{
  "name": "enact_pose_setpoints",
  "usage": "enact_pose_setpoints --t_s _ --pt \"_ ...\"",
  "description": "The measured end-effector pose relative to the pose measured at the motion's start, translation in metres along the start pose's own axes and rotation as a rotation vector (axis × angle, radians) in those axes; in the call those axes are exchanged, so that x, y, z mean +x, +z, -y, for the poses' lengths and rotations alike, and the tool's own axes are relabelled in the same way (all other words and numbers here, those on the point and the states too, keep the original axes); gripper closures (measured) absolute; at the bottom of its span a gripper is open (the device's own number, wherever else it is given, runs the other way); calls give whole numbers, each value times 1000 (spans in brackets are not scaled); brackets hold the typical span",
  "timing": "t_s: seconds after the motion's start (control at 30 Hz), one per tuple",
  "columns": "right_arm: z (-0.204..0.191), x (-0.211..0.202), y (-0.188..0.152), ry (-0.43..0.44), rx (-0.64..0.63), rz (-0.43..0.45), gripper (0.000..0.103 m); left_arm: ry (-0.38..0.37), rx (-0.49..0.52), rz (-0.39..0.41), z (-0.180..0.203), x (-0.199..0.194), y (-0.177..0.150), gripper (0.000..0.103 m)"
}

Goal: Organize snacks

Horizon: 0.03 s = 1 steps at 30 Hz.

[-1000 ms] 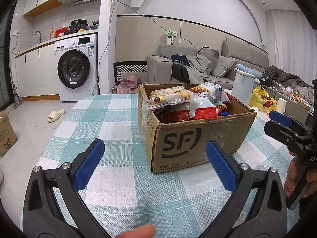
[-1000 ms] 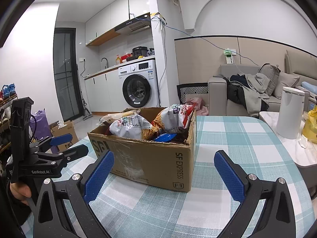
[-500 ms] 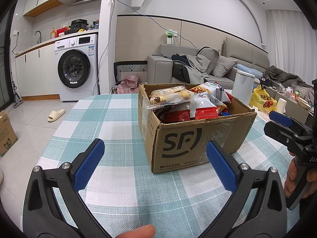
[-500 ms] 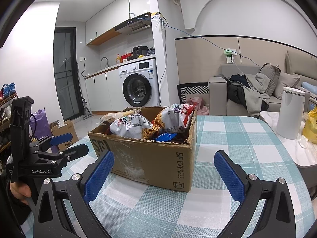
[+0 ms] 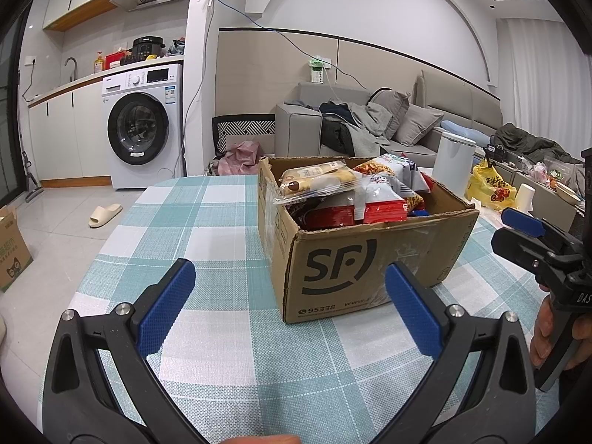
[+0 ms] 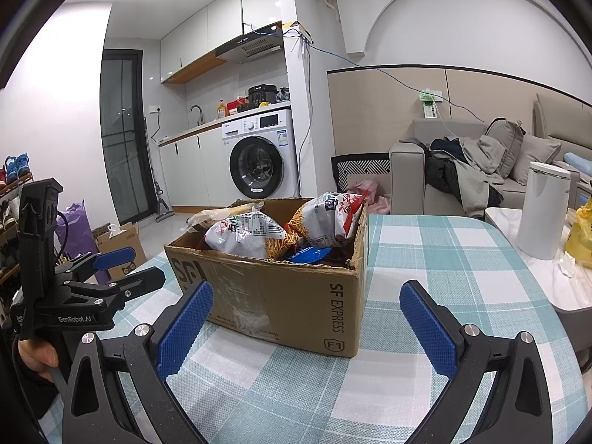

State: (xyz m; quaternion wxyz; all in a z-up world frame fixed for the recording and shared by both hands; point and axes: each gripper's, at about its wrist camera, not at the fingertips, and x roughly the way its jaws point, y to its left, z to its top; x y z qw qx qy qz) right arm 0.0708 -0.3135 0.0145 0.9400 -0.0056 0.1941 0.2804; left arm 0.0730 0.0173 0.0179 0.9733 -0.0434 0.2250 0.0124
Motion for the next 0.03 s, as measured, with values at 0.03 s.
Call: enact_pose_setpoints --t_s 0.03 --pt "0 0 0 0 0 0 0 2 -2 0 0 0 0 1"
